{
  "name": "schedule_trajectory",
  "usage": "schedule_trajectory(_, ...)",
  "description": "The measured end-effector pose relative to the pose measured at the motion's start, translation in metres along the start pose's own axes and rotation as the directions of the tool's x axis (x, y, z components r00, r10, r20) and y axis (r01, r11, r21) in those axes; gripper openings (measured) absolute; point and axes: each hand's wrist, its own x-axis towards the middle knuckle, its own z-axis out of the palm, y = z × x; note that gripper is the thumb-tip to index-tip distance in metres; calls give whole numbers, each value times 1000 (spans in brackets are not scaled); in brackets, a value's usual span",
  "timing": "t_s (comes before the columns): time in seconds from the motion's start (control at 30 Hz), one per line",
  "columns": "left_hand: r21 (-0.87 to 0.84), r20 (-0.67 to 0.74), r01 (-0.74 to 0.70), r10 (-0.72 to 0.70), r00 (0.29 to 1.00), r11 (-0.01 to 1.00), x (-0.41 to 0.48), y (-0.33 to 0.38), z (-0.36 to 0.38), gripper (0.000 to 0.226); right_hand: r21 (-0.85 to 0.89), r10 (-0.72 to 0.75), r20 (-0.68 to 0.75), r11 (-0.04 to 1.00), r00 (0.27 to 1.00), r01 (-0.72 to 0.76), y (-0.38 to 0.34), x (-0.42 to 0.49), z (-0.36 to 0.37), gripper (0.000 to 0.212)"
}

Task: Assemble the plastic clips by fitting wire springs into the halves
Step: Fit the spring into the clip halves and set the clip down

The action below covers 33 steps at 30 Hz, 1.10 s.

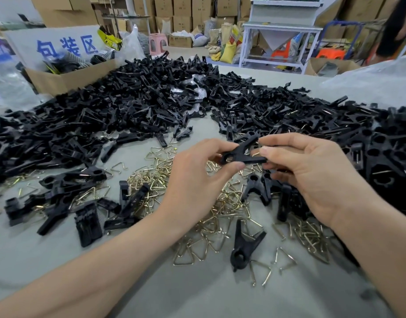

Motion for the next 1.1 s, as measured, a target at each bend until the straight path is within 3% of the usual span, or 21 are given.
schedule_trajectory(0.17,33,-33,-20,21,999,999,0,0,0,24,73,125,18,989,992,-126,-4,-2,0,10)
schedule_trajectory(0.37,13,-19,2,-2,1000,1000,1,-3,0,27,201,172,87,962,981,-187,-9,-2,1,12)
schedule_trajectory(0.67,-273,66,195,-184,981,942,3,-5,0,25,200,-2,207,979,978,-41,-28,-7,-7,14)
schedule_trajectory(0.77,-294,80,190,-174,981,936,3,-6,1,26,205,-22,182,979,983,-16,-32,-11,-7,10)
schedule_trajectory(0.9,-301,74,145,-129,989,943,2,-5,1,26,80,-8,138,997,990,-3,-30,-14,-1,18)
schedule_trajectory(1.1,-291,58,101,-88,994,951,0,-4,1,35,35,-73,64,997,995,71,-22,-14,4,9)
